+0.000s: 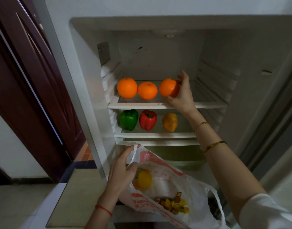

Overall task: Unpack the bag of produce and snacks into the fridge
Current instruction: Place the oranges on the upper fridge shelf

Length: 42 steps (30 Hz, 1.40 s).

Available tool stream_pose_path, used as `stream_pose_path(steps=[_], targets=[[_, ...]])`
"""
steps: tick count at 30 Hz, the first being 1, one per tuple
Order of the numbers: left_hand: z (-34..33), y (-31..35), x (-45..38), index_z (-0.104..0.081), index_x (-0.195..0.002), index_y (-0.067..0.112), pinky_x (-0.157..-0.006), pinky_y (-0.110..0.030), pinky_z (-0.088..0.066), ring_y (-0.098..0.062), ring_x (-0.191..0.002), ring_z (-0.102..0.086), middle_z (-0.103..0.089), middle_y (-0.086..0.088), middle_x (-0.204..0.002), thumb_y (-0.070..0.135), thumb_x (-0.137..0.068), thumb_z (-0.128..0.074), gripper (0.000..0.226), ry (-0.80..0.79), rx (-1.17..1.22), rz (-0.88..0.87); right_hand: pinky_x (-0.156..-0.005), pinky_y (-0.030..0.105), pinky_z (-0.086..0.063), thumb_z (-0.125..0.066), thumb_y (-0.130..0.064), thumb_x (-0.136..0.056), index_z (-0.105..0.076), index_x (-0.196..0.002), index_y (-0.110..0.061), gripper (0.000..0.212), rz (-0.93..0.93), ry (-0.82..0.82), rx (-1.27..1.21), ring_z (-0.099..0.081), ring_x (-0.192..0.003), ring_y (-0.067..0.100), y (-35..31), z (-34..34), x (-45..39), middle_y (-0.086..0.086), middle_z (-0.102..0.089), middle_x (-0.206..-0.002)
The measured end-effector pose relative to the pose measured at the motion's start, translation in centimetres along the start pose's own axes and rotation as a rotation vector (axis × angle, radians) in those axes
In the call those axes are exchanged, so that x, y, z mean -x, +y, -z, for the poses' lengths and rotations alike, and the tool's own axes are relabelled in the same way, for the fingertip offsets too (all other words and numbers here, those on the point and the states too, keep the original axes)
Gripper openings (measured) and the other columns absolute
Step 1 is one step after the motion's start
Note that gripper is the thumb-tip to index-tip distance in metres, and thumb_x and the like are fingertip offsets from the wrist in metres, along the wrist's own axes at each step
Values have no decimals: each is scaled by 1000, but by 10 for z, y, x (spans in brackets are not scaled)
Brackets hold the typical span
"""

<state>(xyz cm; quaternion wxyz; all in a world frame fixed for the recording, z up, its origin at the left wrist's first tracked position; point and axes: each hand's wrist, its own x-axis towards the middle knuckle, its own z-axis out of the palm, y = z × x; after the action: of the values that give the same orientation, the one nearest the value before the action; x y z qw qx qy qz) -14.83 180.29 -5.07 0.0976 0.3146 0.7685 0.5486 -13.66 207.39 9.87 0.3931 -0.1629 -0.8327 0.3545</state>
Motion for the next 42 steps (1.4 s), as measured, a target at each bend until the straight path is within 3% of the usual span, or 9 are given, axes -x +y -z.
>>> stream_pose_path(steps=[7, 11, 16, 19, 22, 26, 29, 35, 42], targets=[[0, -3, -1, -54, -128, 49, -43, -22, -39, -15, -48, -44, -65, 13, -96, -3, -88, -54, 65, 3, 1, 19, -116, 46, -32, -82, -15, -74, -4, -154, -12, 112, -18, -33, -18, -29, -143, 27, 3, -1, -2, 12, -24, -156], [1, 0, 0, -55, -129, 46, -44, -17, -38, -7, -48, -45, -64, 12, -100, -4, -89, -54, 64, 9, -3, 12, -111, 32, -31, -82, -13, -74, -11, -153, -12, 106, -3, -10, -28, -30, -142, 23, 0, 2, 6, 12, -27, -154], [1, -5, 0, -54, -128, 49, -44, -23, -40, -28, -49, -48, -65, 14, -99, -3, -88, -54, 66, 2, 9, -4, -90, 29, -48, -75, -20, -80, -53, -118, -11, 45, 169, 153, 0, -57, -108, 17, -3, 2, 45, 4, -59, -117], [2, -6, 1, -55, -129, 45, -47, -18, -39, -16, -49, -47, -64, 12, -101, -3, -87, -55, 64, 11, 3, -12, -73, 23, -53, -72, -14, -85, -64, -94, -14, 12, 161, -59, -98, -65, -83, 11, 1, -7, 86, 0, -68, -92], [4, -8, 3, -55, -134, 38, -55, -14, -41, -9, -59, -52, -62, 15, -112, -4, -85, -55, 64, 11, -29, -43, -73, 26, -56, -72, -14, -85, -69, -91, -13, 7, 74, -419, -75, -67, -81, 11, 22, -24, 127, -2, -71, -88], [7, -8, 10, -55, -133, 39, -76, -18, -50, -7, -100, -61, -60, 18, -125, -2, -83, -54, 64, 15, -52, -84, -81, 14, -51, -73, -24, -86, -73, -103, -16, 18, -95, -869, 32, -67, -93, 9, 54, -53, 171, -2, -72, -106], [11, -8, 17, -53, -133, 42, -72, -27, -56, -8, -104, -63, -58, 22, -129, -6, -84, -54, 68, 14, -51, -100, -87, 16, -45, -67, -31, -90, -63, -121, -18, 34, -179, -1045, 249, -56, -109, 12, 80, -82, 198, -1, -58, -127], [20, -10, 26, -53, -130, 47, -59, -40, -53, -27, -73, -62, -58, 25, -128, -4, -83, -54, 70, 29, -61, -126, -112, 35, -30, -58, -60, -84, -35, -142, -36, 67, -46, -925, 502, -40, -132, 17, 95, -135, 236, -6, -43, -141], [28, -11, 30, -51, -125, 57, -92, -25, -54, 7, -122, -53, -56, 30, -129, 22, -81, -55, 57, 79, -47, -121, -110, 48, -28, -66, -36, -80, -28, -149, -22, 80, 157, -1006, 582, -29, -137, 35, 99, -188, 252, 6, -33, -151]])
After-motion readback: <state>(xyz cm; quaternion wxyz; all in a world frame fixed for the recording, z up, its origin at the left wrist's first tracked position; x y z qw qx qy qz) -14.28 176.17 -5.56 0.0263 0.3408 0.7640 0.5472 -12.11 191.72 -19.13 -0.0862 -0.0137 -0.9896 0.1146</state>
